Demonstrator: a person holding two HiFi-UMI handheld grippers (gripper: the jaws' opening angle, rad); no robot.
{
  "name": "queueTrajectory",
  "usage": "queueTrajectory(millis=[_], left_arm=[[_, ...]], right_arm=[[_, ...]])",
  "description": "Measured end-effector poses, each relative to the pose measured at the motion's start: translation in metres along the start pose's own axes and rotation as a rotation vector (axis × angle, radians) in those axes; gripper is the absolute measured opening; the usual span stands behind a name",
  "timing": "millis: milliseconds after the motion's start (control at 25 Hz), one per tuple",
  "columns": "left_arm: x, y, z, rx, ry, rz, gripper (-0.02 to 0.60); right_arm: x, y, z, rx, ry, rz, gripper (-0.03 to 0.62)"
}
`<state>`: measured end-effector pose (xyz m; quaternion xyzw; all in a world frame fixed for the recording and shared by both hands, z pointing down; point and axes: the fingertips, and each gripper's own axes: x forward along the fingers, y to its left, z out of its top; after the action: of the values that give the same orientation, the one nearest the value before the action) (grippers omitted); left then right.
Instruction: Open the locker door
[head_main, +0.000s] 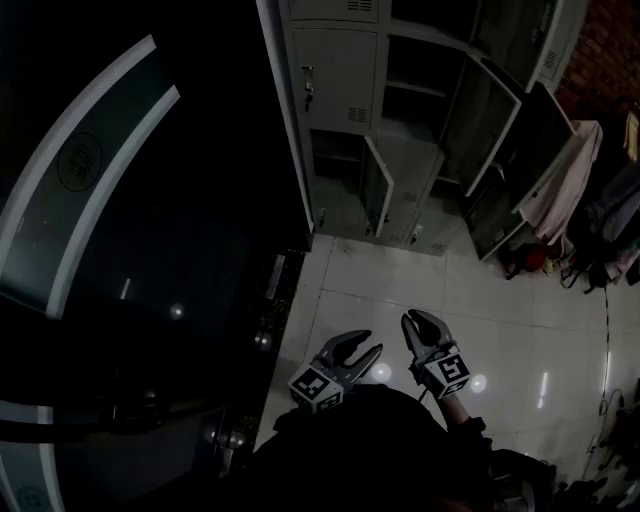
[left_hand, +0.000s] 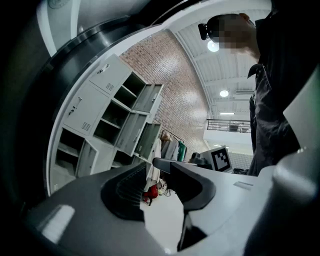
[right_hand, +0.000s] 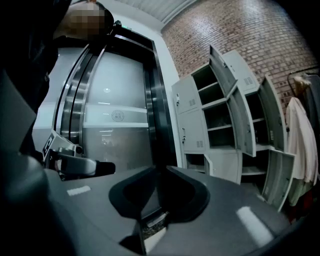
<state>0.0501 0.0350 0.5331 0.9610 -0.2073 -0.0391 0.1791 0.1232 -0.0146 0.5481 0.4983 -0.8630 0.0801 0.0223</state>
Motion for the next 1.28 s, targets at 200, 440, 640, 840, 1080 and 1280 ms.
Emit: queueTrajectory(millis=[200,440,640,840,1080,1280], left_arm=[[-0.042,0.074,0.054,0.038,-0.051,0.044,0.152],[-0.078,0.146,0.080,0.015,-0.116,0.128,0.152],[-0.076,0.191,0.079,-0.035,-0.126,0.176,0.152],[-0.060,0.249,0.094,-0.029,-0.125,0.229,0.152],[-0.040,0.348,0.150,0.019,-0.109,0.321,0.152],[-0.018,0.400,0.178,0.020,-0.128,0.384,0.152]], right_arm=[[0.106,0.005,0.043,-0.022,-0.049,0.002,0.057],[0.226,-0.004,0.083,-0.078,-0.082,0.028,0.064],[0.347,-0.053,0.117,-0.096,-0.093,0.033,0.064],[0.486,-0.109,0.161,-0.137,-0.133,0.045,0.064],[0.651,-0.186,0.208,-0.216,-0.114,-0.017,0.064],[0.734,-0.229,0.222,-0.233,-0.085,-0.101,0.064]])
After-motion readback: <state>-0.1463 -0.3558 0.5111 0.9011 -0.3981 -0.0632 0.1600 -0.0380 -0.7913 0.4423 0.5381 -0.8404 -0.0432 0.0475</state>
